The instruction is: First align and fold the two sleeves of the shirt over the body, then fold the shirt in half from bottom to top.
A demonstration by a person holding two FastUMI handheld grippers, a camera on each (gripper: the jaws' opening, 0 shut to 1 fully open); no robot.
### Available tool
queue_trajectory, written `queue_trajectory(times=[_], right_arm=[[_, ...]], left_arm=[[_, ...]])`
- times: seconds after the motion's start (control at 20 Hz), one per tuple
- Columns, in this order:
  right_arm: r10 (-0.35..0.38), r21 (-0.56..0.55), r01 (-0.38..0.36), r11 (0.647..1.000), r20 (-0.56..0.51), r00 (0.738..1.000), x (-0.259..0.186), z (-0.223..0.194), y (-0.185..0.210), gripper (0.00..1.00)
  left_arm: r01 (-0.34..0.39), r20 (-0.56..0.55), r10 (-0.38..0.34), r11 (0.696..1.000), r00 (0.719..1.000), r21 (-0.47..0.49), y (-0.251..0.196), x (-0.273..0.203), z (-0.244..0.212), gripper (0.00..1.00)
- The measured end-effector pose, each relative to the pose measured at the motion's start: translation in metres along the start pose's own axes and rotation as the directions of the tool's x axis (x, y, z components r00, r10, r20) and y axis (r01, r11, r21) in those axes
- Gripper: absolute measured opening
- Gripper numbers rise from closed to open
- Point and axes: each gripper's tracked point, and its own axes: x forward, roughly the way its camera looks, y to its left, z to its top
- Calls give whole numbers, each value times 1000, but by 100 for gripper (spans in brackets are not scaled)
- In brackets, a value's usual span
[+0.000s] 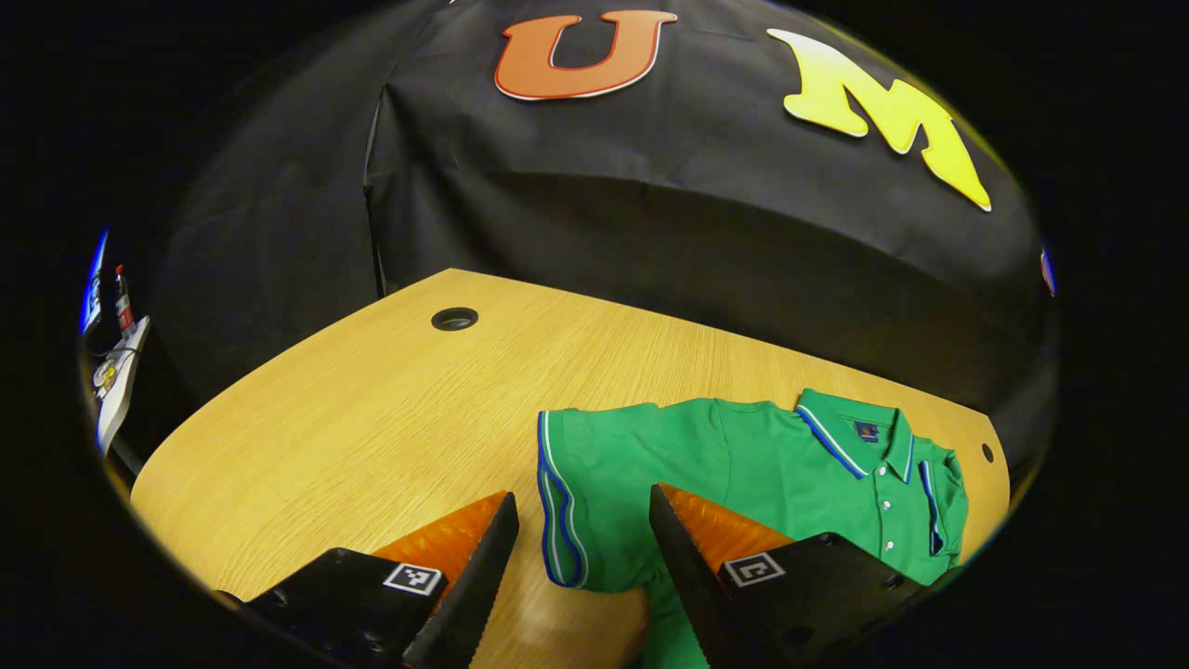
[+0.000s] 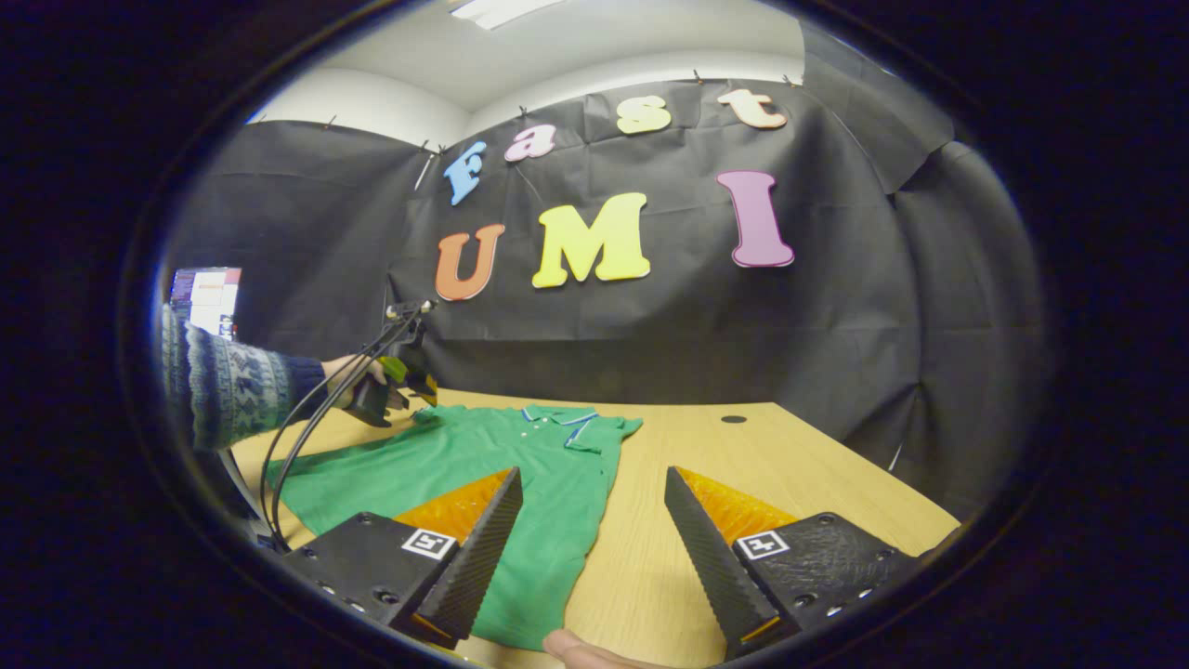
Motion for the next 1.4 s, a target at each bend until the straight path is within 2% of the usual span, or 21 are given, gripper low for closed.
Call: queue_trajectory(times=[0.1, 0.15, 0.25, 0.3, 0.35, 0.45, 0.55, 0.65, 0.8, 0.9, 1.0, 1.15, 1.3, 1.4], right_arm=[[22, 2, -22, 1000, -14, 1000, -2, -5, 9, 94], [34, -5, -34, 999, -19, 999, -3, -7, 14, 94], [40, -21, -41, 999, -7, 999, -6, -4, 18, 94], [47, -25, -47, 999, 0, 999, -7, -3, 21, 94], [53, -26, -53, 998, 4, 999, -8, -3, 23, 94], [59, -24, -59, 998, 8, 998, -8, -4, 23, 94], [57, -27, -57, 998, 12, 998, -10, -3, 21, 94], [54, -27, -53, 998, 16, 998, -11, -3, 20, 94], [47, -26, -47, 999, 21, 999, -13, -2, 19, 94], [49, -27, -48, 998, 25, 998, -12, -1, 20, 94], [42, -28, -41, 999, 32, 999, -12, -1, 18, 94], [43, -33, -41, 999, 47, 998, -14, 1, 20, 94], [34, -34, -32, 999, 56, 998, -14, 2, 18, 94], [30, -34, -28, 999, 57, 998, -14, 2, 18, 94]], left_arm=[[-2, -39, 2, 1000, 999, -3, 0, 13, -10, 90], [-25, -53, 24, 1000, 998, -1, 3, 14, -14, 81], [-38, -32, 39, 999, 999, 14, 5, 20, -10, 71], [-63, -30, 64, 997, 997, 38, 8, 20, -10, 83], [-91, -28, 92, 994, 995, 63, 12, 22, -11, 49], [-98, -15, 99, 992, 995, 79, 5, 24, -6, 27], [-109, -9, 110, 989, 994, 103, -4, 24, -6, 12], [-123, 3, 123, 981, 992, 152, -13, 22, -1, 9], [-117, 55, 108, 974, 993, 193, -35, 12, 18, 9], [-113, 87, 94, 961, 992, 252, -54, 4, 28, 8], [-138, 116, 108, 944, 987, 299, -68, -1, 35, 9], [-129, 128, 91, 936, 988, 329, -97, -9, 34, 9], [-93, 121, 49, 915, 991, 393, -130, -11, 25, 14], [-64, 123, 9, 888, 992, 454, -151, -19, 20, 71]])
